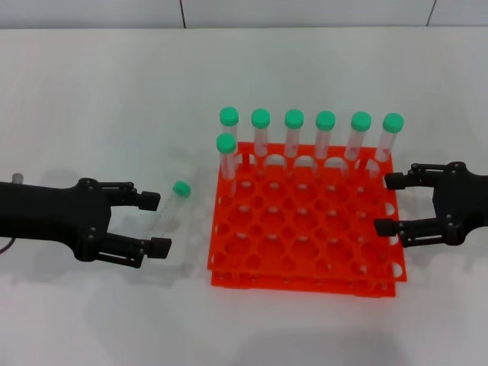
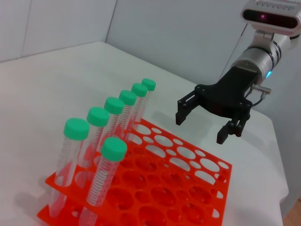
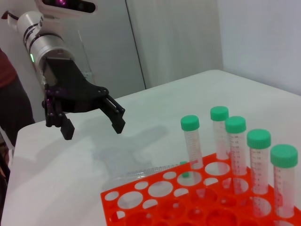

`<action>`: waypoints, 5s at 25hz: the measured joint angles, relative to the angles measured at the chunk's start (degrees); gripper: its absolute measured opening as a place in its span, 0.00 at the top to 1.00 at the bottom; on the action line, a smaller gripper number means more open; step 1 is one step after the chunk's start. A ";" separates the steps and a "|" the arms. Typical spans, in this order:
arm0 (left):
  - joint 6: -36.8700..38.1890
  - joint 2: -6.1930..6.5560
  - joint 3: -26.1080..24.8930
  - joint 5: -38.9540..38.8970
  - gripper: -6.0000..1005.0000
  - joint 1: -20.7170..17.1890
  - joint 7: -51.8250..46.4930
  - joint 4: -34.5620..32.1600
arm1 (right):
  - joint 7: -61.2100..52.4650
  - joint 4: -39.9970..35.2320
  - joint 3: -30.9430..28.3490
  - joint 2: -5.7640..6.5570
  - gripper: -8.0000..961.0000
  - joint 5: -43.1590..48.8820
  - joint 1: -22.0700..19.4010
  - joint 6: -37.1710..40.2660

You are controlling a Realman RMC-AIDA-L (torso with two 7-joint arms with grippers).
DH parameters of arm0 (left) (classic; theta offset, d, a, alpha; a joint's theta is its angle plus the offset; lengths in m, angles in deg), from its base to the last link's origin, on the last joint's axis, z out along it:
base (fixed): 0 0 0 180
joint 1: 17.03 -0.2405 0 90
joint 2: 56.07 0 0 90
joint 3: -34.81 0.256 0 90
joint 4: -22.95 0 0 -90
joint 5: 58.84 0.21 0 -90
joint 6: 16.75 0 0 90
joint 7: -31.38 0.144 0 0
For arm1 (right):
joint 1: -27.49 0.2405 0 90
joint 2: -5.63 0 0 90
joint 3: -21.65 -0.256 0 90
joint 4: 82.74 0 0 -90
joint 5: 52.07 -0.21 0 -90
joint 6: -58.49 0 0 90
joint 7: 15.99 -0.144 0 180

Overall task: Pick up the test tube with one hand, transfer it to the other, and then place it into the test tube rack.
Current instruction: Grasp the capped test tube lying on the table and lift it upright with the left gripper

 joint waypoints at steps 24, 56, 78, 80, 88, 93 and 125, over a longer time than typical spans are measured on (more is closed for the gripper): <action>-2.56 1.64 -0.09 3.16 0.11 2.90 -7.24 -0.61 | -0.09 -0.27 0.00 -0.33 0.15 -0.02 0.00 -0.28; -8.23 -0.18 4.00 32.82 0.13 17.42 -24.46 -0.20 | 0.28 -0.23 -0.08 -0.86 0.15 -0.62 0.88 -1.14; -11.28 -2.28 7.86 33.14 0.16 18.99 -24.70 2.34 | 0.35 -0.09 -0.09 -0.94 0.15 -0.62 0.78 -1.13; -11.31 -2.30 7.87 33.14 0.16 18.99 -24.71 2.35 | 0.35 -0.09 -0.09 -0.94 0.15 -0.62 0.76 -1.13; -11.53 -2.38 8.47 33.22 0.28 19.19 -24.87 3.58 | 0.36 -0.09 -0.47 -0.94 0.15 -0.62 0.67 -1.13; -11.66 -2.40 8.62 33.23 0.34 19.14 -24.91 3.58 | 0.36 -0.08 -0.61 -0.94 0.15 -0.62 0.59 -1.13; -13.76 -2.49 9.31 33.22 0.44 19.17 -25.58 5.33 | 1.02 0.64 -0.79 -0.94 0.15 -0.62 0.26 -1.13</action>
